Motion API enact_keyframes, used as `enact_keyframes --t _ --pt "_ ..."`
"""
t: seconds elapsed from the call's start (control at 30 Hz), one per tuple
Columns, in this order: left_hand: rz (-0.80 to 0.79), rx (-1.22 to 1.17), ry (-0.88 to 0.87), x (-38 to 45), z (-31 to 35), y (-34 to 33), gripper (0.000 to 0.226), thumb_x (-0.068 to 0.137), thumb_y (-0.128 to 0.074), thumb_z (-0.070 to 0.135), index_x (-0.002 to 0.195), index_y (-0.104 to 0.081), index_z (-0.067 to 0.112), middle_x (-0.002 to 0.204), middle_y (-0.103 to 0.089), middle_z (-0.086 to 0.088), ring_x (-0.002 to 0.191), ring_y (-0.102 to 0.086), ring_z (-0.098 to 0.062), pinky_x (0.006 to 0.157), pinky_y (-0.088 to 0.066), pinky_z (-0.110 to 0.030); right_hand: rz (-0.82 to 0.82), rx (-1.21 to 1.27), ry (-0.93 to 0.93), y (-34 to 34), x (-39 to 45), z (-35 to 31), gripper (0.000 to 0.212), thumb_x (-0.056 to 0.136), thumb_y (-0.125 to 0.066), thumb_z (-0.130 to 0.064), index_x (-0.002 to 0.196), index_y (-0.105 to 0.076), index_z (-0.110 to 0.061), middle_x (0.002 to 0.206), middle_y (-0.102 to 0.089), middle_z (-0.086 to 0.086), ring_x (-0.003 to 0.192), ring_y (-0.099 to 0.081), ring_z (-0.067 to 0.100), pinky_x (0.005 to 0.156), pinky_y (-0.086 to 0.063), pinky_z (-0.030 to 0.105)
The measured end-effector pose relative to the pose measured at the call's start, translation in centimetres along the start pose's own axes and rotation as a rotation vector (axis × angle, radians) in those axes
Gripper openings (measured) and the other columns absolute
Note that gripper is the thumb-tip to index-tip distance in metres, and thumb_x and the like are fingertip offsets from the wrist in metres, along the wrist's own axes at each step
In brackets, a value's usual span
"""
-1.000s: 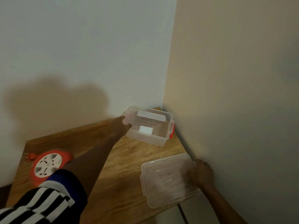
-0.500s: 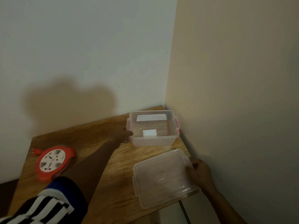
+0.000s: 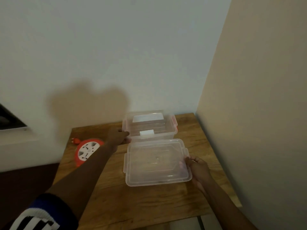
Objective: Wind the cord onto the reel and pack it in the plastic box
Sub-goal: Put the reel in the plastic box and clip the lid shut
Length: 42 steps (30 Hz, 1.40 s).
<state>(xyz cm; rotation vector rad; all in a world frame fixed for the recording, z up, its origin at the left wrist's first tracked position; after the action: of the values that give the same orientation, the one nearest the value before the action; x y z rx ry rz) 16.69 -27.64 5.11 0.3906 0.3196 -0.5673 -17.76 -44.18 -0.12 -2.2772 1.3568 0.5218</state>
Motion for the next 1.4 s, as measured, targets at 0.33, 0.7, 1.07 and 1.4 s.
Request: enact_keyframes --t 0.33,0.7,1.07,1.4 --pt "0.100 0.025 0.011 -1.7 -5.8 9.7 0.019 0.097 -0.067 0.007 0.114 -0.068 -0.003 0.068 -0.078 -0.007 0.060 -0.075 -0.019 0.061 -0.064 -0.038 -0.080 -0.135 -0.083 -7.3 0.5 6.3 0.014 0.082 -0.073 -0.010 0.095 -0.071 -0.005 0.090 -0.075 0.016 0.081 -0.072 0.036 0.070 -0.059 0.054" --pt "-0.014 -0.168 0.137 -2.4 -7.2 6.3 0.041 0.097 -0.065 -0.003 0.136 -0.053 -0.007 0.127 -0.063 -0.026 0.110 -0.070 -0.042 0.085 -0.063 -0.044 0.060 -0.110 -0.064 -5.5 -0.2 7.0 0.011 0.085 -0.069 -0.001 0.094 -0.065 0.003 0.093 -0.070 0.021 0.086 -0.067 0.039 0.079 -0.056 0.057" --pt "-0.037 -0.042 0.114 -2.3 -6.7 4.6 0.031 0.101 -0.057 -0.001 0.132 -0.055 -0.006 0.104 -0.068 -0.019 0.074 -0.071 -0.023 0.054 -0.061 -0.026 0.038 -0.729 0.229 -6.4 -0.5 4.6 0.024 0.079 -0.062 -0.007 0.078 -0.076 -0.027 0.075 -0.073 -0.013 0.073 -0.067 0.009 0.061 -0.053 0.027" --pt "0.028 -0.081 0.071 -3.4 -7.0 5.1 0.019 0.101 -0.065 0.018 0.119 -0.059 0.012 0.102 -0.075 -0.016 0.072 -0.078 -0.022 0.055 -0.061 -0.025 0.079 -0.900 0.323 -4.6 -0.7 3.6 0.011 0.079 -0.066 -0.019 0.069 -0.066 -0.022 0.064 -0.066 -0.007 0.062 -0.062 0.011 0.056 -0.051 0.030"
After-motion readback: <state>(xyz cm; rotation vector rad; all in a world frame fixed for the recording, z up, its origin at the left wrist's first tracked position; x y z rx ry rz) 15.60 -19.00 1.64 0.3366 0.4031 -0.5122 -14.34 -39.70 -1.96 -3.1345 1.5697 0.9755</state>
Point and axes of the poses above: each hand's wrist, its own x-axis towards the middle knuckle, its own y-axis out of the back of the hand, z = x × y, the point moved 9 cm from there along x, towards the middle knuckle
